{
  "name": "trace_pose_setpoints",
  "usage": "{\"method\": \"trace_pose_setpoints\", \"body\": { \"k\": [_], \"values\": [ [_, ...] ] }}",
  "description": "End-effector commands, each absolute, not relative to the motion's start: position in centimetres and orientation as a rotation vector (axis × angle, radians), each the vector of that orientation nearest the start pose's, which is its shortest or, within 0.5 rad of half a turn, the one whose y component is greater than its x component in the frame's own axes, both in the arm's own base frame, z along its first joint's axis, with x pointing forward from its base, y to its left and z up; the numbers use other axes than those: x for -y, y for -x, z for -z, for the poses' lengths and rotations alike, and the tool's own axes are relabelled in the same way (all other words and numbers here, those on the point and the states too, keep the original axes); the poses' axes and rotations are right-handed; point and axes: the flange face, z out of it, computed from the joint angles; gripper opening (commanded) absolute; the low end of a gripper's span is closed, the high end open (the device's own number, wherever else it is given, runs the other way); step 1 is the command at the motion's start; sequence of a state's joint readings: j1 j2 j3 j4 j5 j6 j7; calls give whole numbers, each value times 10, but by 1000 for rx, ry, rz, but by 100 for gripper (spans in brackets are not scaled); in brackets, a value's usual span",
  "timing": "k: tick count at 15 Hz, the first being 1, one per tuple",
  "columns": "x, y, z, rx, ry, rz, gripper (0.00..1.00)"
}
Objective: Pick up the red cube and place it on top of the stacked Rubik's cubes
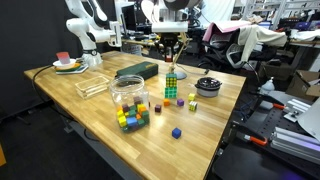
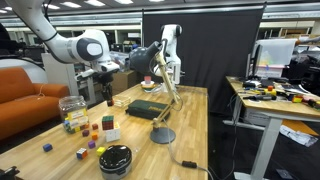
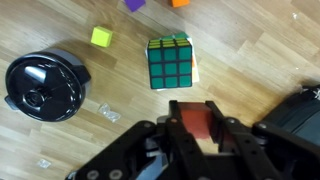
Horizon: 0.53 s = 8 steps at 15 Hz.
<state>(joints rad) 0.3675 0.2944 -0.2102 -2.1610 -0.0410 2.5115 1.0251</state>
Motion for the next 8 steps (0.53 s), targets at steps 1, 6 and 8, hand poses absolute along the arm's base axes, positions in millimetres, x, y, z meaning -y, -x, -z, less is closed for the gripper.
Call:
{"method": "trace_pose_setpoints", "body": {
  "k": [1,6,8],
  "values": [
    [-82,-579,-273,-1277,2883,-54,7],
    [-68,-587,-255,-1304,2836,-250,7],
    [-63,-590,-243,-1325,2826,-276,7]
  ]
}}
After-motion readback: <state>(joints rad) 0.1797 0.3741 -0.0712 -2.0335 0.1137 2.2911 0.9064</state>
